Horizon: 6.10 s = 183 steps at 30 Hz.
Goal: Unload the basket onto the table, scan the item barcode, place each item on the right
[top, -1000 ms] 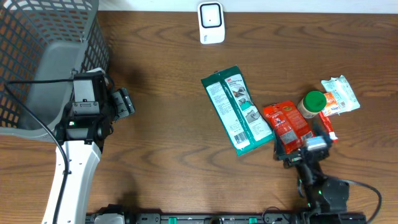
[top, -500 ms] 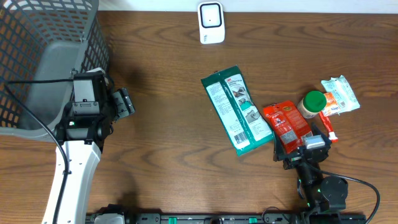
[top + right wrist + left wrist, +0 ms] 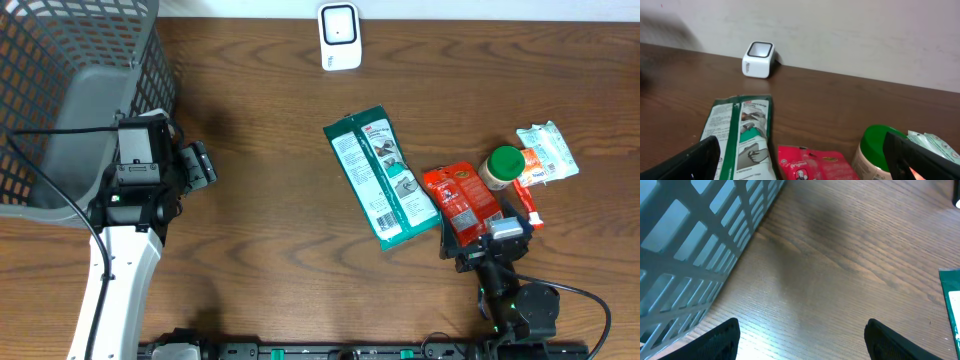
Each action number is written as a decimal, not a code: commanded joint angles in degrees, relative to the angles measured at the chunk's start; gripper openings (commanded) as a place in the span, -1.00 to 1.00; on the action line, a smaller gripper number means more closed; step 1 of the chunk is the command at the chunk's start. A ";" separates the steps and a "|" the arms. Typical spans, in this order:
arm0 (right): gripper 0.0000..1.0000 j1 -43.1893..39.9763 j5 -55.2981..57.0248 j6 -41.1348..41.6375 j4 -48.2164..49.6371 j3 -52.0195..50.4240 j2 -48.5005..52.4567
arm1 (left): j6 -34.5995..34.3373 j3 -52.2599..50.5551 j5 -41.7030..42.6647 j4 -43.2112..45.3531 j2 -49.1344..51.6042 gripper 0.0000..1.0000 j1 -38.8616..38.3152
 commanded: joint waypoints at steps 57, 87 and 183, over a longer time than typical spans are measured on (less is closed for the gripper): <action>0.99 -0.63 0.94 0.52 -0.37 -0.04 -0.37 | 0.55 -13.70 -0.50 -6.60 -68.83 0.61 0.24; 0.99 -0.63 0.94 0.52 -0.37 -0.04 -0.37 | -2.43 -54.95 7.26 45.94 -68.78 0.61 0.20; 0.98 -0.63 0.94 0.52 -0.37 -0.04 -0.37 | 19.23 -54.95 10.71 31.45 -68.67 0.61 0.20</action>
